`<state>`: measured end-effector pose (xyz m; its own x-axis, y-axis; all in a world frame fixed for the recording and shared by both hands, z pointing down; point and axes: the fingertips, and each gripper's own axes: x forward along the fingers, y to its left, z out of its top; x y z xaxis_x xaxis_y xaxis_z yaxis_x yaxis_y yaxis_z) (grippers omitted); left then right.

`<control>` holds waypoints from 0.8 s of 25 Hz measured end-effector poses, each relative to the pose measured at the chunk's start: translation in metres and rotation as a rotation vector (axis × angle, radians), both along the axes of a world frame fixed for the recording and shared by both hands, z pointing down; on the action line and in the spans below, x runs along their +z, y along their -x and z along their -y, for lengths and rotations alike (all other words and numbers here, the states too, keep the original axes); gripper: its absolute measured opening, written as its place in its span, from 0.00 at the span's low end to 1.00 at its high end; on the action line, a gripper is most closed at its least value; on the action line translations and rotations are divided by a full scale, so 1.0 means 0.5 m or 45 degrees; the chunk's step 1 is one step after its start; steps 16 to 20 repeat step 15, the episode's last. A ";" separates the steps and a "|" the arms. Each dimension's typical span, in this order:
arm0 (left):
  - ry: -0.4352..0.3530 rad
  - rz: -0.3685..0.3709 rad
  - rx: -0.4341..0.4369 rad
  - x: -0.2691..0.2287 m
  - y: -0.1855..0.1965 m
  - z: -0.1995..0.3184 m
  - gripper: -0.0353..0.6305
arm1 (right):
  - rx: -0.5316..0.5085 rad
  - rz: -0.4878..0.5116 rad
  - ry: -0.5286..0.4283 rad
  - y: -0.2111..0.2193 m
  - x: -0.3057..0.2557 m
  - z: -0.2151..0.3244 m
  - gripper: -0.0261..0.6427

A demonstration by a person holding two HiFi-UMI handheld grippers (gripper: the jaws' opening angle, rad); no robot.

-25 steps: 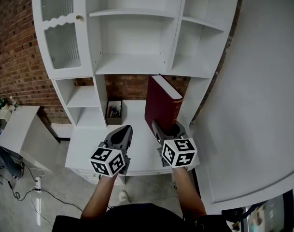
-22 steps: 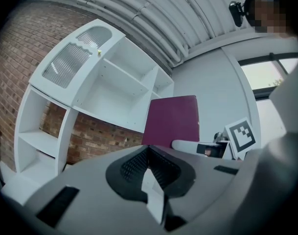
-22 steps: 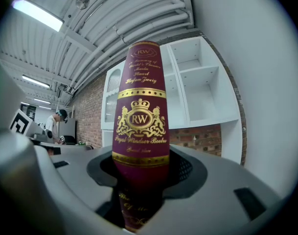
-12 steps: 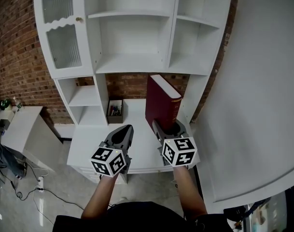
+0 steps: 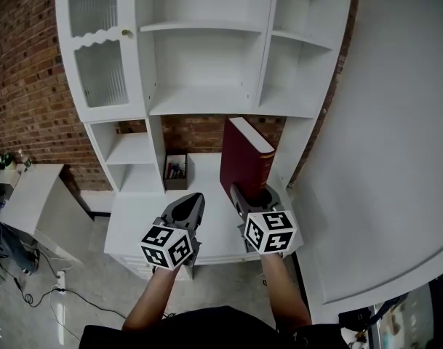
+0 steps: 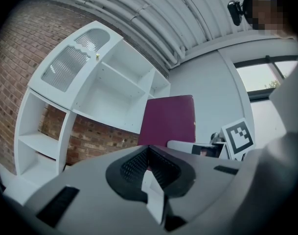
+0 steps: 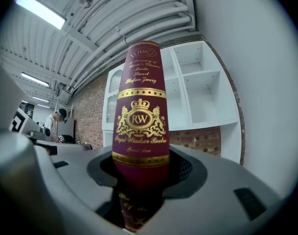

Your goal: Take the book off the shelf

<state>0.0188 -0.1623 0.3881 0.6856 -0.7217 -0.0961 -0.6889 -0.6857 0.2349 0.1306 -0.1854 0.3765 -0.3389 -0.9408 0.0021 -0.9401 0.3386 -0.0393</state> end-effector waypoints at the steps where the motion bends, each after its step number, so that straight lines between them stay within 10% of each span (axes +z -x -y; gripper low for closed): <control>1: 0.003 0.001 0.004 0.001 0.006 -0.001 0.08 | 0.004 0.002 -0.001 0.006 -0.001 -0.002 0.39; 20: 0.015 0.013 0.043 0.010 0.086 -0.013 0.08 | 0.039 0.026 0.001 0.090 0.002 -0.013 0.39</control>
